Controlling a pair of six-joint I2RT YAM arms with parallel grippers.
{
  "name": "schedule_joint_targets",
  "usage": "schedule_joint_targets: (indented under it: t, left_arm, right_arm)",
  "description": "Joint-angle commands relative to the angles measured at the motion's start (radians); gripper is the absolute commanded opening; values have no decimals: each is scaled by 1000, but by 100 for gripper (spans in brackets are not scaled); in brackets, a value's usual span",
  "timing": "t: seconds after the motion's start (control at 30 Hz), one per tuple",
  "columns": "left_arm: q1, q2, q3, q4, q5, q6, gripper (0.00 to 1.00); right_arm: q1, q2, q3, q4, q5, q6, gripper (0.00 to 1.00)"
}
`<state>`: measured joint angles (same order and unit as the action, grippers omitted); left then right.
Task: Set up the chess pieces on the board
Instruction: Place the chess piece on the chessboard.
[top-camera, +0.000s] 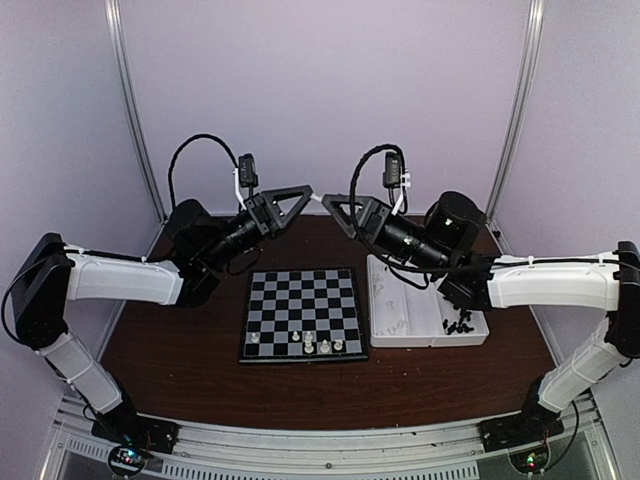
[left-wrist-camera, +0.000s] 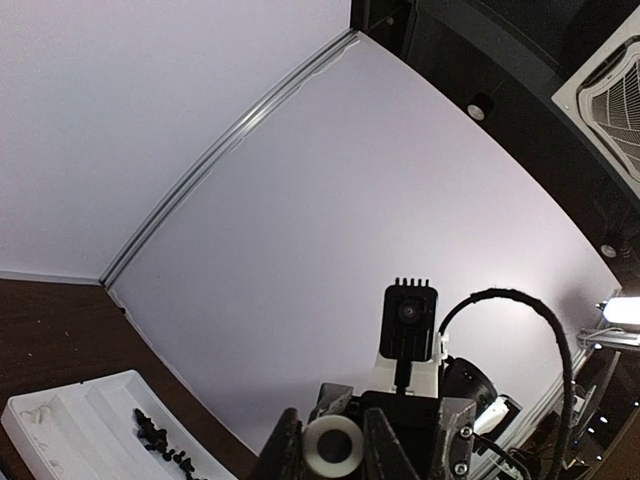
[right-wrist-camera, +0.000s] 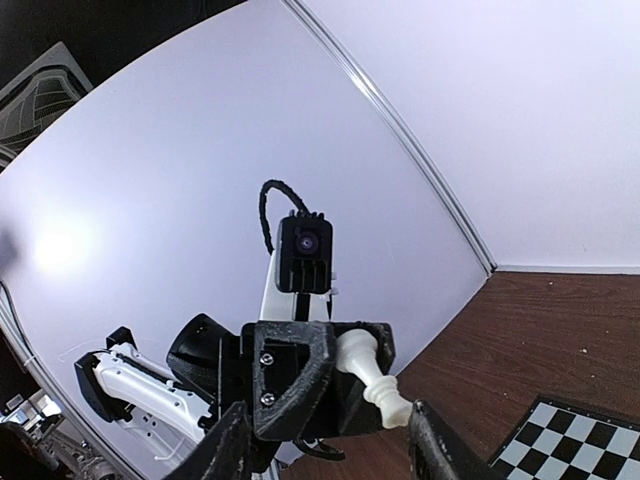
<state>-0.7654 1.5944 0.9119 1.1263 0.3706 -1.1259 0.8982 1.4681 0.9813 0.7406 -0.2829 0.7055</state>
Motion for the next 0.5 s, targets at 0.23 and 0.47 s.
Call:
schedule_joint_targets:
  t: [0.23,0.47]
  left_arm:
    - [6,-6,45,86,5,-46,9]
    - [6,-16,39,96,9,-61,9]
  right_arm:
    - [3,27,12,69,11,26,45]
    - [-2,57,33,82,-13,42,47]
